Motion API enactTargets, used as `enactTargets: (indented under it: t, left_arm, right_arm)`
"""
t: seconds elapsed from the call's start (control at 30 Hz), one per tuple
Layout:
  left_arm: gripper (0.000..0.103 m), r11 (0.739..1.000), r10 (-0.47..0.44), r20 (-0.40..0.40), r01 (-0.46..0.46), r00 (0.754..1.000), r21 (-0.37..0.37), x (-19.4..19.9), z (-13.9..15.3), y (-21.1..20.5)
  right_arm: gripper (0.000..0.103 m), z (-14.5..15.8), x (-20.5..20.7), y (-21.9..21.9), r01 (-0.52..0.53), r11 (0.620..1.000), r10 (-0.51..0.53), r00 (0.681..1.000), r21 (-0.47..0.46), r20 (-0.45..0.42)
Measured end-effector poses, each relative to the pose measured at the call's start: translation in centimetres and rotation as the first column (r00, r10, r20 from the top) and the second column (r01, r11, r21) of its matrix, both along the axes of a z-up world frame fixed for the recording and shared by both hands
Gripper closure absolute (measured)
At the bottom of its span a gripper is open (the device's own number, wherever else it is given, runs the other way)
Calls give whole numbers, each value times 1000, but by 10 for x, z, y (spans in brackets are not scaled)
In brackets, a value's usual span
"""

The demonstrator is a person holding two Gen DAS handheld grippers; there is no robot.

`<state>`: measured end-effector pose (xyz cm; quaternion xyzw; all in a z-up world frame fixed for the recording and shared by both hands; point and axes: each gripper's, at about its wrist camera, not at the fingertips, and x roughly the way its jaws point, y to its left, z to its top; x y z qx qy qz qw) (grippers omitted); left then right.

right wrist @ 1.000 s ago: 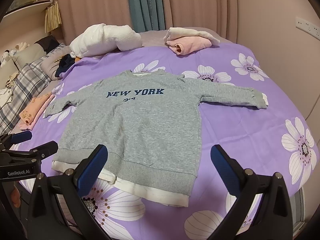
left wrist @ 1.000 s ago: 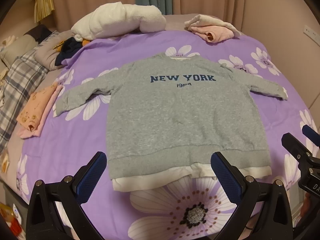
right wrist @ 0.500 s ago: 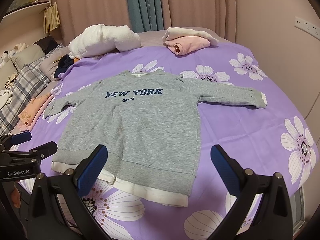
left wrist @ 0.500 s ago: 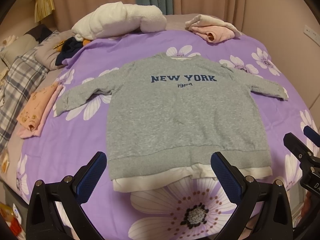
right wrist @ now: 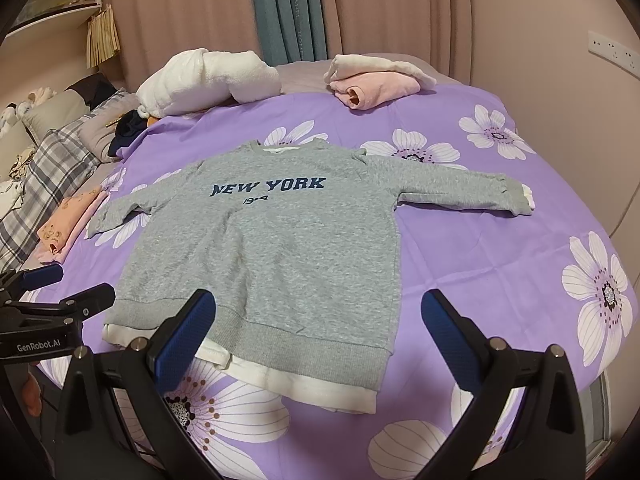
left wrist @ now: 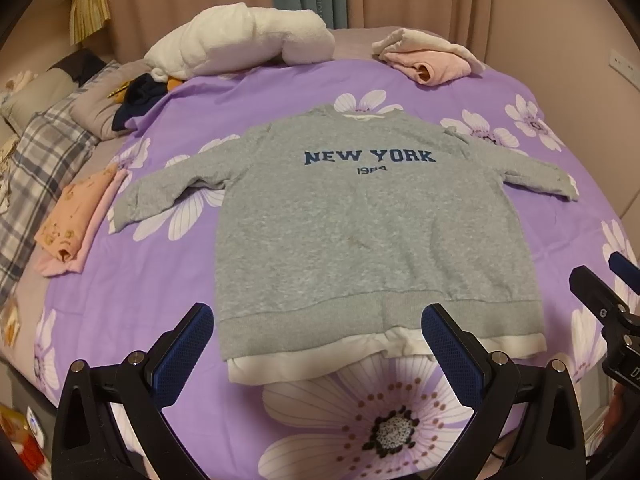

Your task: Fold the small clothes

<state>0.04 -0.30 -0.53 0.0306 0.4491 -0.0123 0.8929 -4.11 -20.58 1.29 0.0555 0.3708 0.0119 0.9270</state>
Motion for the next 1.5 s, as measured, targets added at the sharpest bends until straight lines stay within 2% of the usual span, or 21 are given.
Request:
enactTargets:
  t: [1.23,1.37,1.5]
  left_arm:
    - [0,1000,-5,-11,5,1000,11,3,-4,2]
    - [0,999,-10,-22,9,1000,-36,6,-7,5]
    - [0,992,-4,-76,-6,997,-129,19,-17,12]
  right_arm:
    - [0,-1,4,2,-1,1000,1,1000,-5,-10]
    - [0,-4,7,-4,16,1000,-15,1000,17,-12]
    - [0,-15,13,-21,55,994,-52,998,94,-36]
